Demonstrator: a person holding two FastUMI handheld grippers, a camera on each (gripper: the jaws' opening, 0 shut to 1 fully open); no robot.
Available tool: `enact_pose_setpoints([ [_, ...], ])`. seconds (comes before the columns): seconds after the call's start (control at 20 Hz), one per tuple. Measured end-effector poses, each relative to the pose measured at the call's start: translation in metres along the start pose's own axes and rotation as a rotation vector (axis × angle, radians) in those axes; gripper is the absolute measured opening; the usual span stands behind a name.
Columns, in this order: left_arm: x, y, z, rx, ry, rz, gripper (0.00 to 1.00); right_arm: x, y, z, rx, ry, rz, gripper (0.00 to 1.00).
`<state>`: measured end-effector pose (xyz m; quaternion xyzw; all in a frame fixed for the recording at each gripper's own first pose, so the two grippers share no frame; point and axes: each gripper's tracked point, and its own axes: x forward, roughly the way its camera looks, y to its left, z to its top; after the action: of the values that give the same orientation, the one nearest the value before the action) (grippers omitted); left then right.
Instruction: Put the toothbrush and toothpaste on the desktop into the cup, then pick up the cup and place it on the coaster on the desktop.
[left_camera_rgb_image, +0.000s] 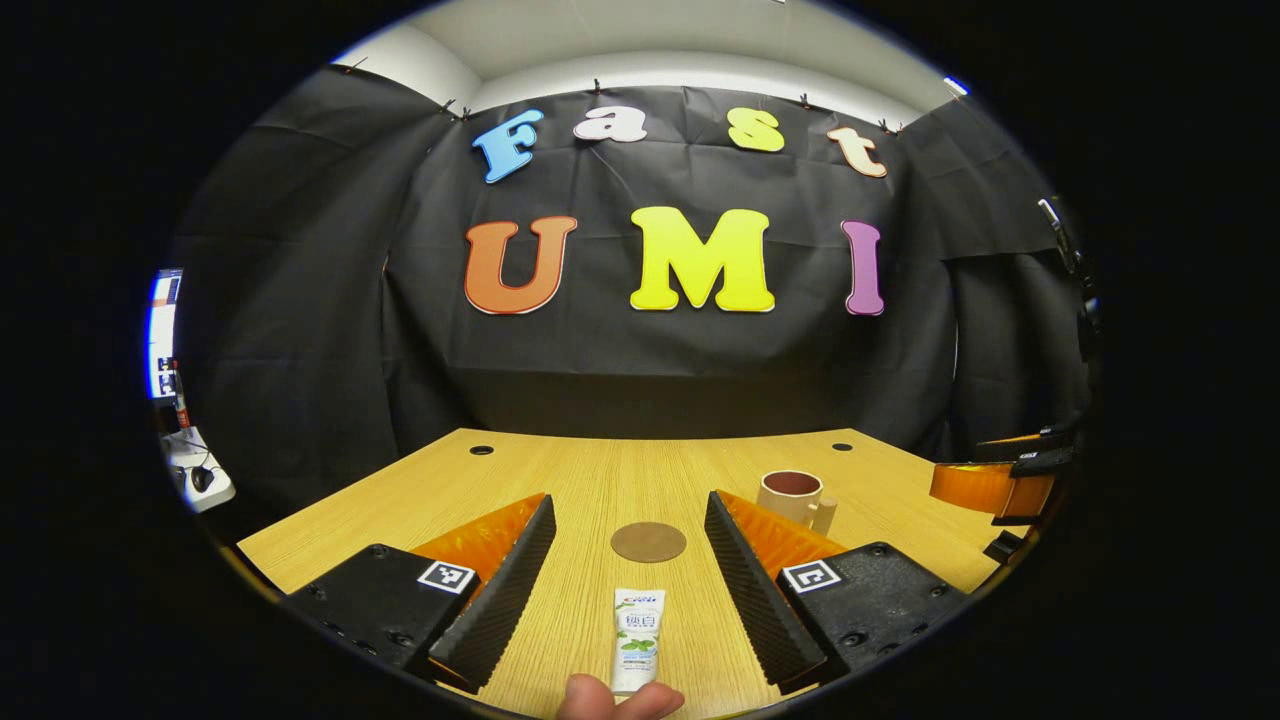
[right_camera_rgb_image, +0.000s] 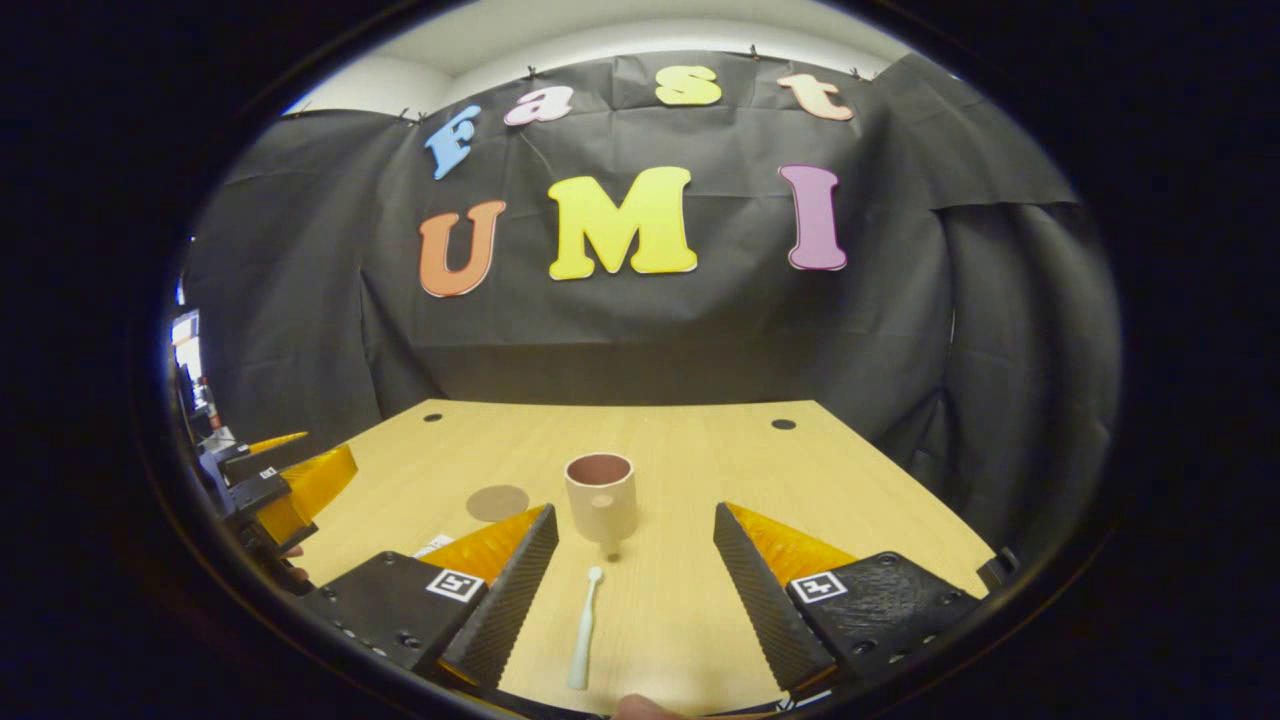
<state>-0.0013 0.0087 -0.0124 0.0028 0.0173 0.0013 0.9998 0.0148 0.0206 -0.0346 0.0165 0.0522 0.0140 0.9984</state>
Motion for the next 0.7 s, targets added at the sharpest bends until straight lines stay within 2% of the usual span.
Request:
enact_pose_setpoints([
  [0.05, 0.000, 0.001, -0.004, 0.000, 0.010, 0.001, 0.96, 0.002, 0.001, -0.003, 0.000, 0.005, 0.000, 0.98],
  [0.1, 0.000, 0.000, -0.010, 0.000, 0.023, -0.003, 1.00, 0.004, 0.003, -0.008, 0.001, 0.013, 0.003, 0.95],
  [0.15, -0.001, 0.000, -0.016, -0.003, 0.037, -0.009, 0.96, 0.006, 0.007, -0.014, 0.001, 0.027, 0.006, 0.95],
  [0.4, -0.004, 0.008, -0.050, -0.014, 0.103, -0.008, 0.96, 0.024, 0.026, -0.056, -0.004, 0.126, 0.030, 0.95],
  [0.45, -0.005, 0.010, -0.057, -0.013, 0.119, -0.007, 0.96, 0.028, 0.031, -0.062, -0.008, 0.145, 0.037, 0.98],
  [0.7, -0.007, 0.017, -0.082, 0.008, 0.179, -0.012, 0.96, 0.048, 0.049, -0.085, -0.066, 0.233, 0.052, 0.95],
])
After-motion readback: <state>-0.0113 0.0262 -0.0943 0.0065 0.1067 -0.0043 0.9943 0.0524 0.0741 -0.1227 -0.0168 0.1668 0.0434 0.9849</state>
